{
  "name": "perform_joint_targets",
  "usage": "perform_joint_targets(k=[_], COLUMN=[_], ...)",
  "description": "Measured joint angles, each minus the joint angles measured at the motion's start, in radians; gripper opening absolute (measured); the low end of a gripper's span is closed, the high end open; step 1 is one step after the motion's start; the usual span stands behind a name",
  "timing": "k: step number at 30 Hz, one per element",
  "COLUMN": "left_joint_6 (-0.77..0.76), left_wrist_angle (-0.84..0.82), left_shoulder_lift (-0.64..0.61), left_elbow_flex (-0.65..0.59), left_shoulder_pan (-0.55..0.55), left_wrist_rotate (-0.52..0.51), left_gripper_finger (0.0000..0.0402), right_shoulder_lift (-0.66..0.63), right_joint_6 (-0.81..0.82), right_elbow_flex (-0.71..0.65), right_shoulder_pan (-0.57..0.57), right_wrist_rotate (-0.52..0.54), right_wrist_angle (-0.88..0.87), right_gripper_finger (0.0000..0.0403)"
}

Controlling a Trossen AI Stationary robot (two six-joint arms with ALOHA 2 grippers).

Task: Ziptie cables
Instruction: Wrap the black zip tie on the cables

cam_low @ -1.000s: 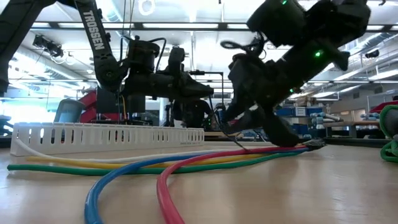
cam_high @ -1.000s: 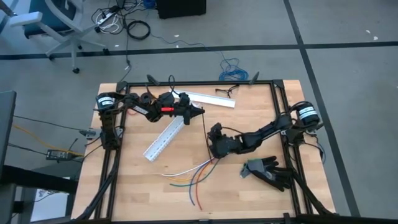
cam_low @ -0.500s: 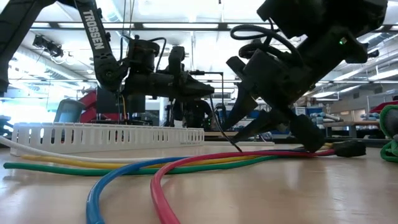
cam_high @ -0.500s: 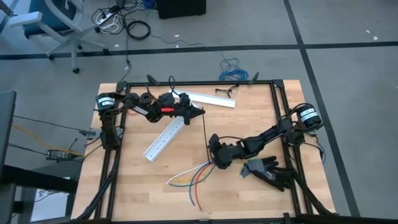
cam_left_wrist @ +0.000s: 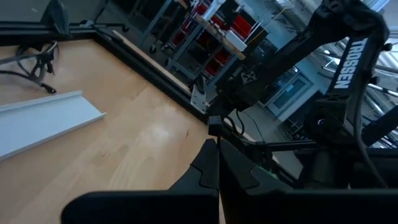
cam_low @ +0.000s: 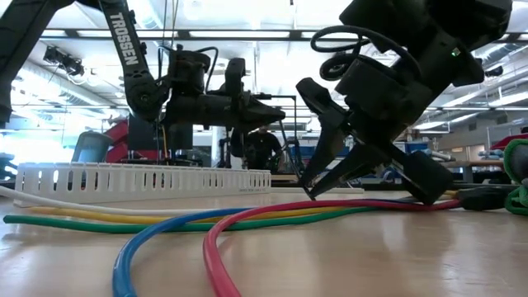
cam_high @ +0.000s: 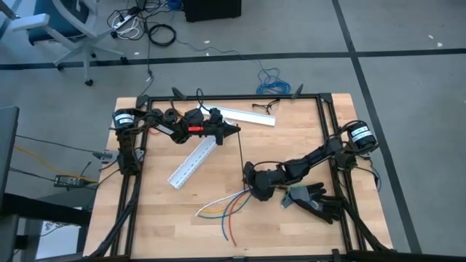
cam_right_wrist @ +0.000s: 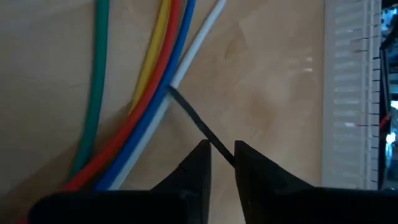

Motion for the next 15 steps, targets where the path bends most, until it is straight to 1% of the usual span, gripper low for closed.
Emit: perform_joint_targets(k=[3,6,9,15], left_joint_6=[-0.001,0.010,0.047,0.287], left_wrist_angle=[0.000,0.008,0.028,0.079], left_shoulder_lift=[0.000,0.000,0.000,0.000], left_elbow_flex=[0.000,0.000,0.000,0.000], left_shoulder_pan=[-0.005,-0.013,-0.021,-0.045], left_wrist_rotate=[-0.002,0.002,0.003,0.005], left_gripper_finger=[0.0000,0.0000,0.0000,0.0000], right_shoulder_lift=[0.000,0.000,0.001,-0.019], right_joint_6=[0.004,0.062,0.229,0.603], right_elbow_flex=[0.000,0.000,-0.002,-0.002], right_shoulder_pan=[-0.013,-0.028,-0.057,-0.140], right_wrist_rotate=[-0.017,-0.019,-0.015,-0.027], right_wrist_angle=[0.000,-0.004,0.011,0.070], right_gripper_finger=[0.0027,0.0005,0.0002,0.0000])
